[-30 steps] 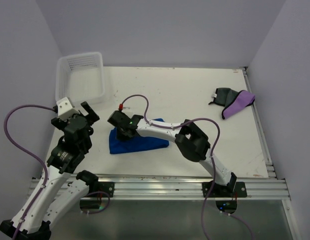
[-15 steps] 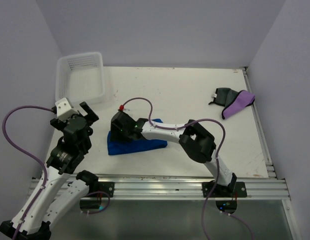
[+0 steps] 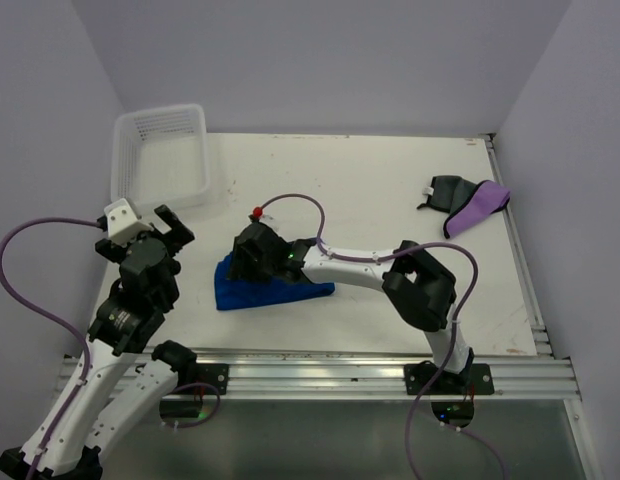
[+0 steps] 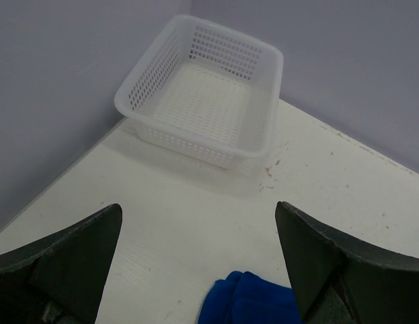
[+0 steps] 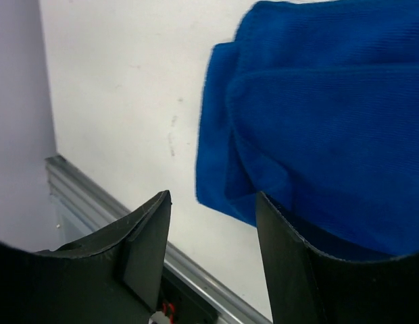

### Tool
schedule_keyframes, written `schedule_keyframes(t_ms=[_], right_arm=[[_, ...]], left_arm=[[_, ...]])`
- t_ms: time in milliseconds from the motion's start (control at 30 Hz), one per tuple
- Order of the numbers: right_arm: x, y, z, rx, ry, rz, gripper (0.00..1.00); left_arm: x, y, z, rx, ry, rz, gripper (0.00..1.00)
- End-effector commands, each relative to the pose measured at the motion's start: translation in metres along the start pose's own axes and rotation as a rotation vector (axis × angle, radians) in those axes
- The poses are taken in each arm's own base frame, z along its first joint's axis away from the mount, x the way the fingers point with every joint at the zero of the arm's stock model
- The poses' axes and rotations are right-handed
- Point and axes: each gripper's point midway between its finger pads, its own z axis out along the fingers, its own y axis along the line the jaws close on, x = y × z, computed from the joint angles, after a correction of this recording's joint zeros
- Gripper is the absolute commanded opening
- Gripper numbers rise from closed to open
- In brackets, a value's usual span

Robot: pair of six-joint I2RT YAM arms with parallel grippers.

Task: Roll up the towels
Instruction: Fold the towel

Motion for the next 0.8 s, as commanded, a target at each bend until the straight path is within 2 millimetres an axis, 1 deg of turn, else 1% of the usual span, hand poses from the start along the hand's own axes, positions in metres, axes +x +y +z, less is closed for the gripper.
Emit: schedule_keyframes(t_ms=[0, 67, 100, 133, 167, 200, 267, 300, 400, 433, 467, 500, 567, 700, 767], right_arm=[[-0.015, -0.007, -0.015, 0.066, -0.065, -0.005, 0.56], [-0.010, -0.006, -0.011, 0.074, -0.052, -0.021, 0.54], [-0.002, -0.004, -0.009, 0.078, -0.035, -0.040, 0.54], [0.002, -0.002, -0.008, 0.073, -0.025, -0.047, 0.53], [0.009, 0.002, -0.003, 0.066, -0.008, -0.055, 0.52], [0.018, 0.008, -0.002, 0.053, 0.010, -0.066, 0.52], [0.028, 0.015, 0.001, 0.034, 0.033, -0.071, 0.52], [0.038, 0.017, 0.005, 0.025, 0.054, -0.068, 0.52], [0.052, 0.011, 0.009, 0.032, 0.084, -0.058, 0.51], [0.053, 0.011, 0.010, 0.031, 0.087, -0.055, 0.51], [0.057, 0.004, 0.011, 0.043, 0.093, -0.053, 0.51], [0.057, 0.006, 0.010, 0.032, 0.088, -0.047, 0.50], [0.058, 0.004, 0.009, 0.034, 0.091, -0.047, 0.50], [0.057, 0.016, 0.004, -0.017, 0.101, -0.052, 0.50], [0.054, 0.024, -0.002, -0.042, 0.104, -0.060, 0.51]], left_arm=[[-0.014, -0.006, -0.001, 0.023, -0.038, -0.031, 1.00], [-0.013, -0.007, -0.001, 0.028, -0.033, -0.024, 0.99], [-0.013, -0.007, -0.001, 0.028, -0.033, -0.024, 0.99], [-0.012, -0.008, -0.001, 0.030, -0.031, -0.023, 0.99], [-0.012, -0.008, 0.000, 0.029, -0.032, -0.021, 0.99], [-0.012, -0.008, 0.000, 0.030, -0.031, -0.021, 0.99], [-0.013, -0.008, -0.001, 0.032, -0.032, -0.024, 0.99], [-0.012, -0.008, -0.001, 0.033, -0.030, -0.021, 0.99], [-0.012, -0.009, 0.000, 0.034, -0.029, -0.020, 0.99], [-0.011, -0.008, 0.000, 0.034, -0.029, -0.017, 0.99], [-0.012, -0.008, -0.001, 0.034, -0.029, -0.018, 0.99], [-0.011, -0.009, 0.000, 0.035, -0.028, -0.017, 0.99], [-0.012, -0.008, -0.001, 0.036, -0.030, -0.018, 0.99], [-0.013, -0.007, -0.001, 0.034, -0.034, -0.020, 0.99], [-0.013, -0.006, -0.002, 0.031, -0.036, -0.020, 0.99]])
